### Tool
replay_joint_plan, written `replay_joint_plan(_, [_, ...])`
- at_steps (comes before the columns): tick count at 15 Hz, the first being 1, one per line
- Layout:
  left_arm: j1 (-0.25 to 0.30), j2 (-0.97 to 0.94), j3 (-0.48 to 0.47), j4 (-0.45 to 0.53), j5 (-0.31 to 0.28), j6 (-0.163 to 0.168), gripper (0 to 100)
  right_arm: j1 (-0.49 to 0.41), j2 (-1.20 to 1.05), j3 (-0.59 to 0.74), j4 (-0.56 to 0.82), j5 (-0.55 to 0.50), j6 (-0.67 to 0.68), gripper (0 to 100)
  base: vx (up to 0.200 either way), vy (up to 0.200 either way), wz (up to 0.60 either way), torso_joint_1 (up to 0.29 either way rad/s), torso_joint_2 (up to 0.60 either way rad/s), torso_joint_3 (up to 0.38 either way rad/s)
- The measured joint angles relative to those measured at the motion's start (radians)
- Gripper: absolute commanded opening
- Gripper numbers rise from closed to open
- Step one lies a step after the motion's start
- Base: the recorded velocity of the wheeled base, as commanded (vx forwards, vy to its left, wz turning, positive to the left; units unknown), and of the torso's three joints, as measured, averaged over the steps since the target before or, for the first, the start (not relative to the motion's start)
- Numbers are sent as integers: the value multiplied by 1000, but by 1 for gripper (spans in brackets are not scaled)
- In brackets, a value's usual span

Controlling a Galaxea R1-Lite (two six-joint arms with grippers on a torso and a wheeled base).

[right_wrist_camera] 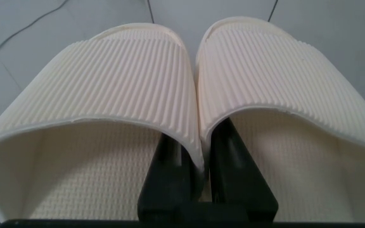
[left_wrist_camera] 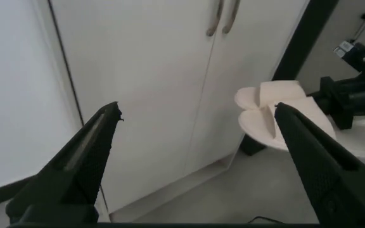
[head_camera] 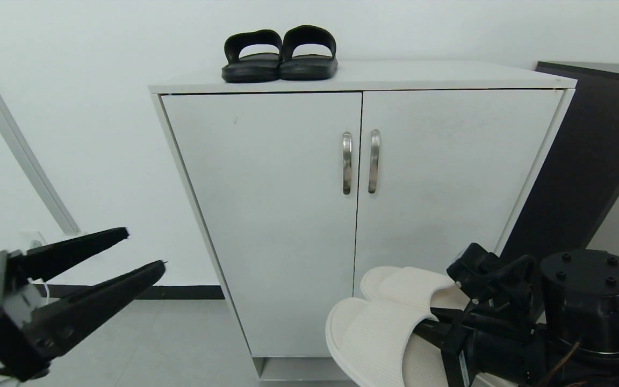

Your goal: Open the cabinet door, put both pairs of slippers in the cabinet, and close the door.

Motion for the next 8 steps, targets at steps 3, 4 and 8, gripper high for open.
replay_joint_plan(3, [-103,130,-117,-14,1,-44,100,11,0,11,-16,0,-1,0,0,0,0,0,0,0])
replay_joint_plan(4, [-136,168,-152,-15,0,-46,100,12,0,15,-41,1,-2,0,0,0,0,0,0,0])
replay_joint_plan(8, [-280,294,-283,-17,20,-94,100,13,6,28,-72,3,-1,0,0,0,0,0,0,0])
